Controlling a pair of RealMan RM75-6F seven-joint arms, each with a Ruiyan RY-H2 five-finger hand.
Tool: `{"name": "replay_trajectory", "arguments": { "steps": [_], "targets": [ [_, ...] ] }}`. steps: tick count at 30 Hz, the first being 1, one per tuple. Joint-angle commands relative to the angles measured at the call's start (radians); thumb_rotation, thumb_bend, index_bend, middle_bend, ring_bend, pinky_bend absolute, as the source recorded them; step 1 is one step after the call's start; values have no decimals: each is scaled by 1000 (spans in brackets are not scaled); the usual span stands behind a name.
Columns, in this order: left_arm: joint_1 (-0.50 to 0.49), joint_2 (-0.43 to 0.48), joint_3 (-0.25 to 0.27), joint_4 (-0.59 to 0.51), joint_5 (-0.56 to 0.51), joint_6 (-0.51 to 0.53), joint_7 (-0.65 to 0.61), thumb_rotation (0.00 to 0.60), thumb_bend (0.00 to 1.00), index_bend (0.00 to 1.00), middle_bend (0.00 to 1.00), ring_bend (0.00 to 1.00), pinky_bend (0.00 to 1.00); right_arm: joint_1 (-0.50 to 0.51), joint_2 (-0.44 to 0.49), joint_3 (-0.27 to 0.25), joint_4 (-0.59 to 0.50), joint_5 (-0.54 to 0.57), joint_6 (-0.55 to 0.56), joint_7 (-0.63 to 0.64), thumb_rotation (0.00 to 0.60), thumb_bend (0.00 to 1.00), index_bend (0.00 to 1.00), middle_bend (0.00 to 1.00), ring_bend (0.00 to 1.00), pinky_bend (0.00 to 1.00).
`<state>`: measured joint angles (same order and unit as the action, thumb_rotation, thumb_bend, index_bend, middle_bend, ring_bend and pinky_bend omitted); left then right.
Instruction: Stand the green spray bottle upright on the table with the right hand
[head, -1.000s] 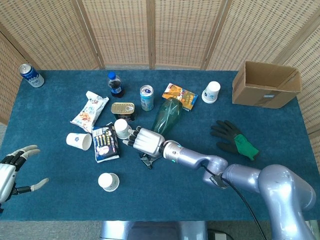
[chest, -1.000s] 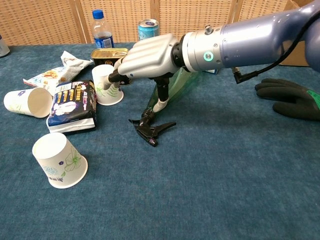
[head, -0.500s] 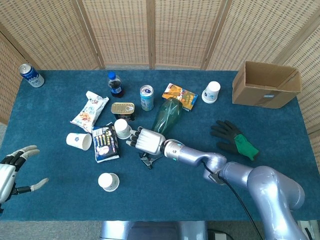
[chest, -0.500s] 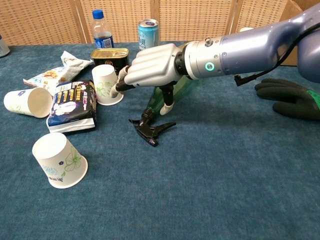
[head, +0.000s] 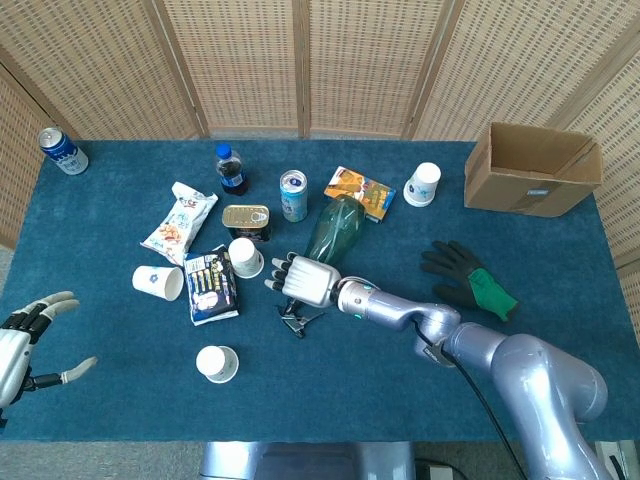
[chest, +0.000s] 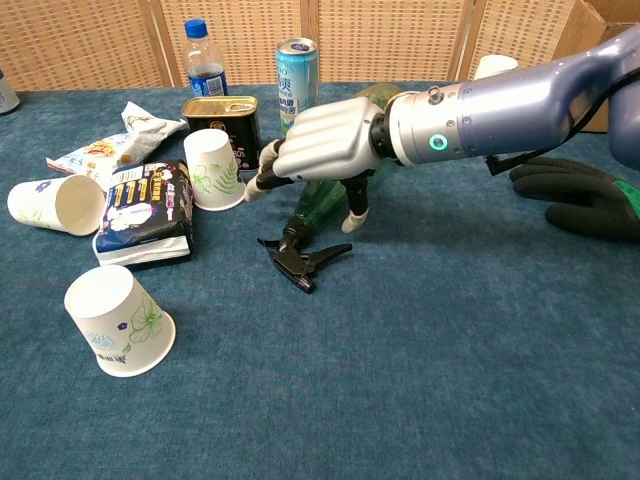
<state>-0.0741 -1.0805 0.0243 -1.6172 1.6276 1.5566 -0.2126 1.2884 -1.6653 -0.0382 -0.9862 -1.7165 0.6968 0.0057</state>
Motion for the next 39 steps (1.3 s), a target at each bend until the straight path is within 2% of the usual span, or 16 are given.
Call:
{"name": "replay_trajectory", "arguments": {
  "steps": [1, 6, 14, 17, 22, 26, 33, 39],
  "targets": [
    [1, 1, -1, -2, 0, 1, 2, 306, 183, 226, 222, 232, 271, -7, -5, -11, 13, -6, 6, 8, 600, 209, 115, 208, 98, 287],
    [2, 1, 0, -4, 4, 2, 3, 308, 182, 227, 222, 232, 271, -15, -16, -28, 31, -22, 21, 9, 600, 206, 171, 240, 142, 288],
    [9, 3, 0, 2, 5, 13, -10, 311, 183, 227, 221, 232, 272, -24, -34, -45, 46, -45, 55, 23, 600, 249, 407, 393, 315, 425],
    [10, 2, 1, 4, 8, 13, -12, 310, 184, 227, 221, 233, 271, -27, -33, -47, 45, -46, 64, 32, 600, 261, 457, 427, 366, 477],
    [10, 1, -2, 8, 11, 16, -15, 308, 182, 228, 221, 232, 271, -36, 1, -39, -2, -42, 91, 44, 600, 266, 494, 458, 404, 508],
    [7, -2, -3, 11, 15, 16, -15, 307, 183, 227, 221, 232, 271, -51, 58, -14, -95, -9, 111, 76, 600, 263, 499, 460, 405, 511],
    [2, -5, -9, 12, 24, 21, -13, 311, 182, 227, 223, 232, 278, -99, 185, 71, -284, 117, 138, 179, 600, 262, 521, 475, 421, 515],
    [0, -4, -15, 10, 30, 32, -13, 308, 183, 226, 229, 233, 230, -151, 243, 132, -359, 229, 157, 249, 600, 259, 551, 506, 449, 540]
  ]
}}
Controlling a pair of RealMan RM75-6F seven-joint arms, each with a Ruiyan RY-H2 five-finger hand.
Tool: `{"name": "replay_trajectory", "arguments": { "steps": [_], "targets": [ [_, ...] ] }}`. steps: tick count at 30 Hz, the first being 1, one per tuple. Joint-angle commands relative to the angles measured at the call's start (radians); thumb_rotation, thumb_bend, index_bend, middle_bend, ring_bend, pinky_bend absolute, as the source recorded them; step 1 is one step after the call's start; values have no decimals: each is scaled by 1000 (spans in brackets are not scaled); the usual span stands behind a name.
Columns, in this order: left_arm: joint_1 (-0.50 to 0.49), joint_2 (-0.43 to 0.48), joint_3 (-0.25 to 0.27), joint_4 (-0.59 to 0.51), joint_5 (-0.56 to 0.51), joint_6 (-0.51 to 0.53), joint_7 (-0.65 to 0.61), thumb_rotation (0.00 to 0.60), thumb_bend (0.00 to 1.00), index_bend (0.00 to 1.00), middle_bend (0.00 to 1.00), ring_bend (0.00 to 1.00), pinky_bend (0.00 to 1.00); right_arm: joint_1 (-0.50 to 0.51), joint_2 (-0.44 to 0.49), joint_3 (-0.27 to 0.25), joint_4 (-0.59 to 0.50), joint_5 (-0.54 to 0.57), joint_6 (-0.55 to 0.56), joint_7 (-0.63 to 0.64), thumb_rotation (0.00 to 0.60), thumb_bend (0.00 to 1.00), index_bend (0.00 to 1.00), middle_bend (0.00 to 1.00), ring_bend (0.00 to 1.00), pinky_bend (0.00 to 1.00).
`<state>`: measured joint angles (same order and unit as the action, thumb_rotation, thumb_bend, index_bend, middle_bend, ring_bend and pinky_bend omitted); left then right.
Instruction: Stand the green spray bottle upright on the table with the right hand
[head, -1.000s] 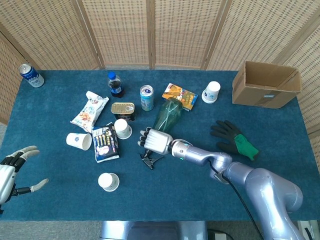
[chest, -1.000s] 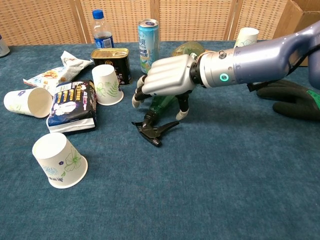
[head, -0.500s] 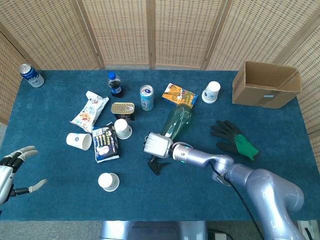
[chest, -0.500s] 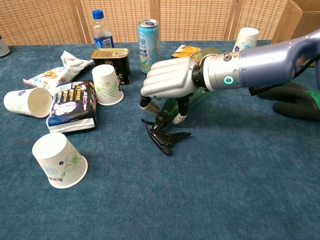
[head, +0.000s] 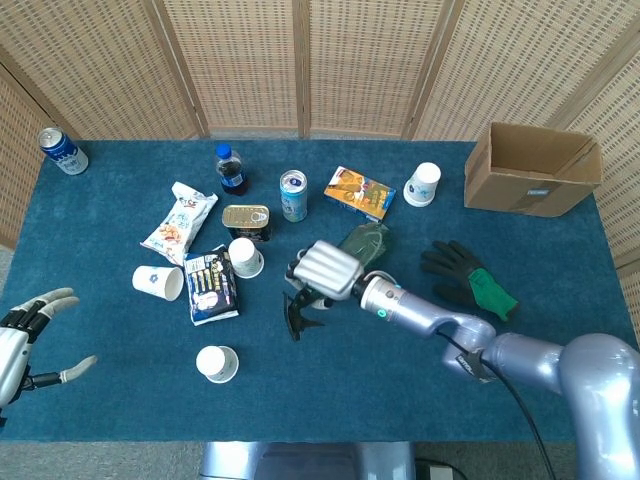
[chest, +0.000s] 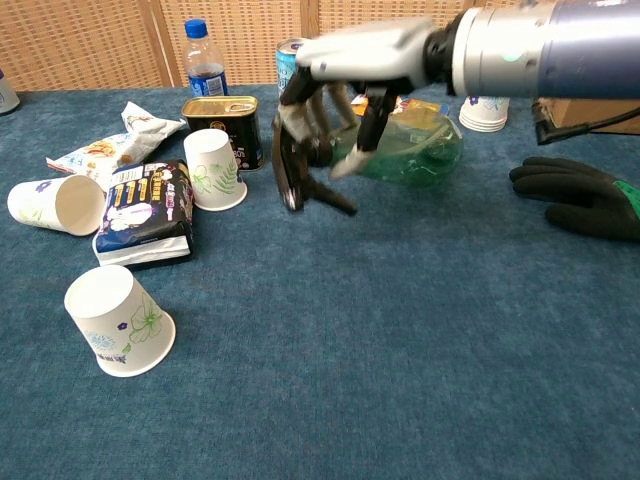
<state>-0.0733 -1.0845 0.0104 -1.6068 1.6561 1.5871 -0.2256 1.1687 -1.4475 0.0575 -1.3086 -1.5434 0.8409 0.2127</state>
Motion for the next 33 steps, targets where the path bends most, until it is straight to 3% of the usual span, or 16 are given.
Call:
{"name": "replay_trajectory", "arguments": {
  "steps": [1, 9, 17, 20, 25, 33],
  "targets": [
    [-2, 0, -2, -2, 3, 2, 0, 310, 183, 227, 230, 234, 233, -43, 31, 50, -49, 84, 13, 62, 600, 259, 556, 512, 455, 545],
    [-10, -3, -6, -7, 9, 0, -1, 314, 183, 223, 234, 235, 251, -119, 83, 136, -120, 278, -9, 217, 600, 259, 568, 528, 479, 560],
    [-26, -3, -12, -22, 15, -15, 13, 311, 183, 222, 235, 235, 203, -206, 166, 224, -223, 429, -15, 363, 600, 264, 578, 539, 490, 572],
    [-32, -3, -14, -28, 16, -20, 20, 308, 183, 221, 235, 235, 255, -232, 187, 252, -247, 454, -9, 404, 600, 267, 581, 540, 492, 575],
    [-36, 3, -15, -37, 9, -28, 25, 309, 183, 219, 235, 235, 249, -280, 202, 292, -271, 469, 12, 471, 600, 268, 582, 541, 495, 578],
    [-37, 12, -15, -45, 16, -22, 28, 312, 183, 215, 235, 235, 299, -341, 194, 308, -265, 433, 51, 537, 600, 269, 582, 541, 495, 577]
  ]
}}
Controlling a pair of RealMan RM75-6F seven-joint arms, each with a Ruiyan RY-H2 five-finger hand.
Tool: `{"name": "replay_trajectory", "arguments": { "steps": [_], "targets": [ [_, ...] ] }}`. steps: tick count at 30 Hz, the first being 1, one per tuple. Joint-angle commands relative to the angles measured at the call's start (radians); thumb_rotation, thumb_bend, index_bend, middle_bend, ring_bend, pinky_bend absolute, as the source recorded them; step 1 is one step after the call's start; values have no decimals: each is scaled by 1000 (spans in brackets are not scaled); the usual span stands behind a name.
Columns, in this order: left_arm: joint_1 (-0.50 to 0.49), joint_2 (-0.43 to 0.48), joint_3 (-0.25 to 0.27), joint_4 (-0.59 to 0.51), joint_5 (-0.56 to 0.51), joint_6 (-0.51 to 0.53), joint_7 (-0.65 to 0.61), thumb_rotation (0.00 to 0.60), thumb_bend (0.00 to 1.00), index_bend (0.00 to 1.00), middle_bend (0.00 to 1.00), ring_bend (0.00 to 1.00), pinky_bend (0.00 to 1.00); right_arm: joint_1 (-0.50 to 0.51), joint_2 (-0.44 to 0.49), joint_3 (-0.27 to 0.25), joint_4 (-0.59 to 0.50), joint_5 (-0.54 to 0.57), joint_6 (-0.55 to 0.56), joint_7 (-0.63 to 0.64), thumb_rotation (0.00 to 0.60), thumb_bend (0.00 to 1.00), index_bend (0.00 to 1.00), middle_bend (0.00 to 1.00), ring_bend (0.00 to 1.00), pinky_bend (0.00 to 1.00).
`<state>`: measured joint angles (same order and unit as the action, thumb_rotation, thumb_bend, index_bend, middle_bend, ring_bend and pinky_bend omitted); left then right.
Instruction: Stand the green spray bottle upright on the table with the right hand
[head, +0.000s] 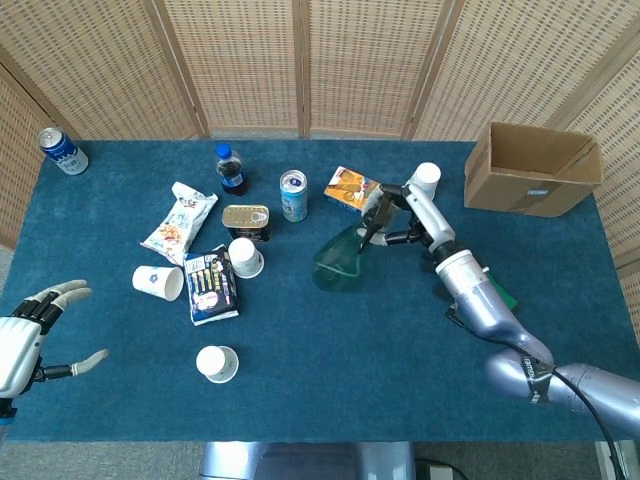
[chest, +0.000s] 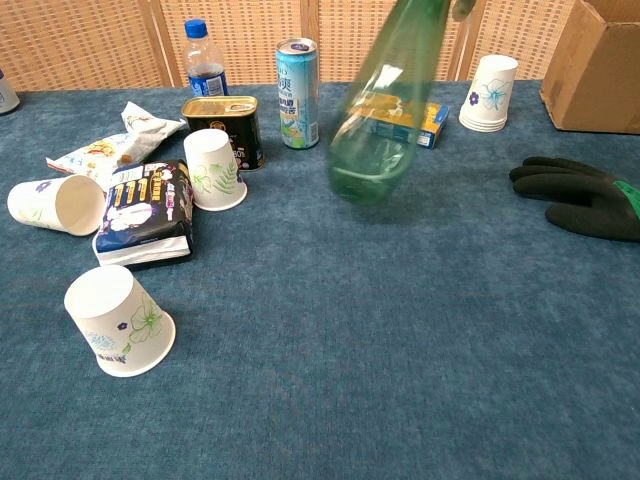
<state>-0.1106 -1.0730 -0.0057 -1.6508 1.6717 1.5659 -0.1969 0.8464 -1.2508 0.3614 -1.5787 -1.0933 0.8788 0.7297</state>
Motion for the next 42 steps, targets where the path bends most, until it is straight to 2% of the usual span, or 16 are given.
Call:
{"name": "replay_trajectory", "arguments": {
  "steps": [1, 8, 25, 42],
  "targets": [
    [0, 1, 1, -1, -1, -1, -1, 310, 183, 215, 235, 235, 302, -28, -2, 7, 7, -22, 19, 28, 600, 268, 581, 541, 495, 578],
    [-4, -1, 1, -1, 0, -3, -4, 312, 183, 212, 234, 234, 307, -75, -1, 11, 36, -77, 52, 73, 600, 268, 578, 541, 496, 578],
    [-8, -3, 8, -5, 12, -2, 2, 311, 183, 211, 233, 233, 308, -107, -46, -33, 133, -142, 51, 6, 600, 261, 566, 539, 494, 577],
    [-8, -6, 10, -9, 17, 4, 8, 312, 182, 211, 232, 232, 309, -100, -42, -25, 129, -163, 16, -2, 600, 214, 466, 463, 401, 554]
  ]
}}
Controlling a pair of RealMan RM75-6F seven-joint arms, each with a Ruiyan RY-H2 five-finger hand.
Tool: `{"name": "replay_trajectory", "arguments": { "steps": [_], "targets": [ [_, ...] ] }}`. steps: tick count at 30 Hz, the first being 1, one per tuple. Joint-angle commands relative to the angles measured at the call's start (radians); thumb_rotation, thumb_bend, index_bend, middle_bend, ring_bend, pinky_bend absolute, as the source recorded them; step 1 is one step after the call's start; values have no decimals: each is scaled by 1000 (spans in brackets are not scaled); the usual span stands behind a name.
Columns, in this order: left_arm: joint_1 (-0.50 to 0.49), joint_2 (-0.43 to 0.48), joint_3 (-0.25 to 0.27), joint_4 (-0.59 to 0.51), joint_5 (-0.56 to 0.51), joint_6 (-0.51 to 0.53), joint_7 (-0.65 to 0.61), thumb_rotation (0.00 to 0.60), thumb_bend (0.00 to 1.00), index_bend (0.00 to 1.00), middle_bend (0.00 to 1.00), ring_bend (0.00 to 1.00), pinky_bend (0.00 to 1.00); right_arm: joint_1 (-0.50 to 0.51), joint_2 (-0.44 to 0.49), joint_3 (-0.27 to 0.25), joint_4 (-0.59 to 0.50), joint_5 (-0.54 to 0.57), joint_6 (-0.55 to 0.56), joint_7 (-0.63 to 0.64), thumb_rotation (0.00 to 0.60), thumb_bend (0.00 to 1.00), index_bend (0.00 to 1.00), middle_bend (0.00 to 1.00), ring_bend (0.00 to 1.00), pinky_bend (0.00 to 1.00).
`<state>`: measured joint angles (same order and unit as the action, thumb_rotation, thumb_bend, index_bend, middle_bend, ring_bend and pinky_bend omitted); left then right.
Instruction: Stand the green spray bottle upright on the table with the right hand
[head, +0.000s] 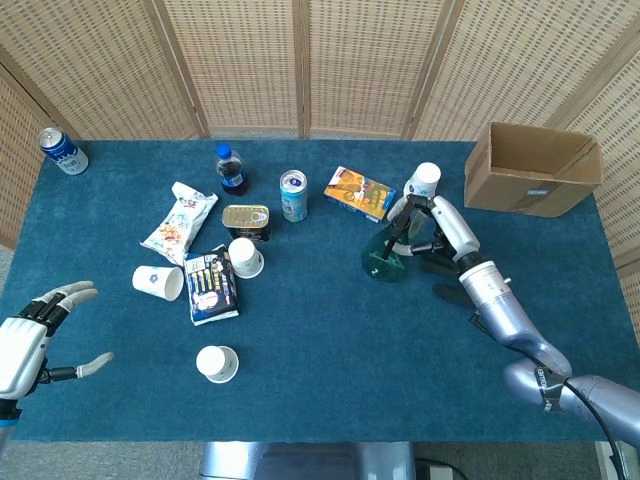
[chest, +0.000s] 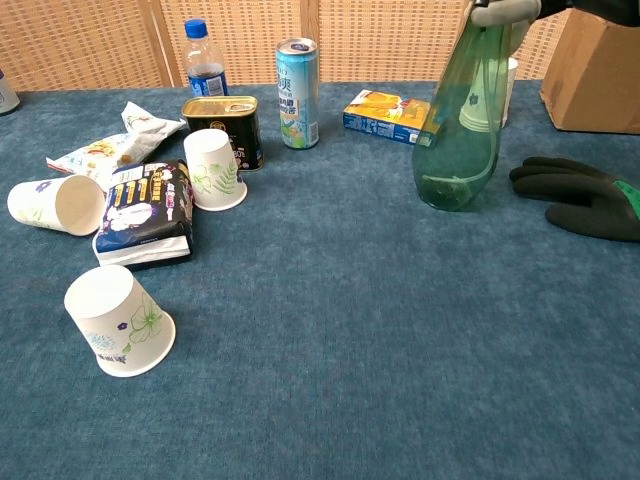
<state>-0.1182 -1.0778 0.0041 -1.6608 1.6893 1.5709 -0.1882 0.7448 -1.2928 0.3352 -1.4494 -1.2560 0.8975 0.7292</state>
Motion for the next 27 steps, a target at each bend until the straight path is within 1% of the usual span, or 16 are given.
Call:
{"name": "replay_trajectory", "arguments": {
  "steps": [1, 10, 19, 27],
  "targets": [
    [0, -1, 0, 1, 0, -1, -1, 313, 183, 211, 232, 232, 309, 2, 0, 2, 0, 0, -4, -3, 600, 212, 462, 462, 400, 553],
    [-2, -5, 0, 9, -1, 1, -6, 309, 183, 211, 232, 232, 308, 5, 0, 7, -5, -1, -11, -11, 600, 194, 425, 442, 373, 540],
    [-1, -9, 2, 14, 0, 3, -9, 311, 182, 211, 231, 231, 308, 13, -6, 11, 2, -6, -26, -1, 600, 187, 365, 412, 343, 495],
    [2, -8, 3, 17, -1, 7, -11, 306, 182, 211, 231, 232, 308, 14, -19, 6, 16, -14, -33, 13, 600, 184, 340, 398, 331, 472]
  ]
}}
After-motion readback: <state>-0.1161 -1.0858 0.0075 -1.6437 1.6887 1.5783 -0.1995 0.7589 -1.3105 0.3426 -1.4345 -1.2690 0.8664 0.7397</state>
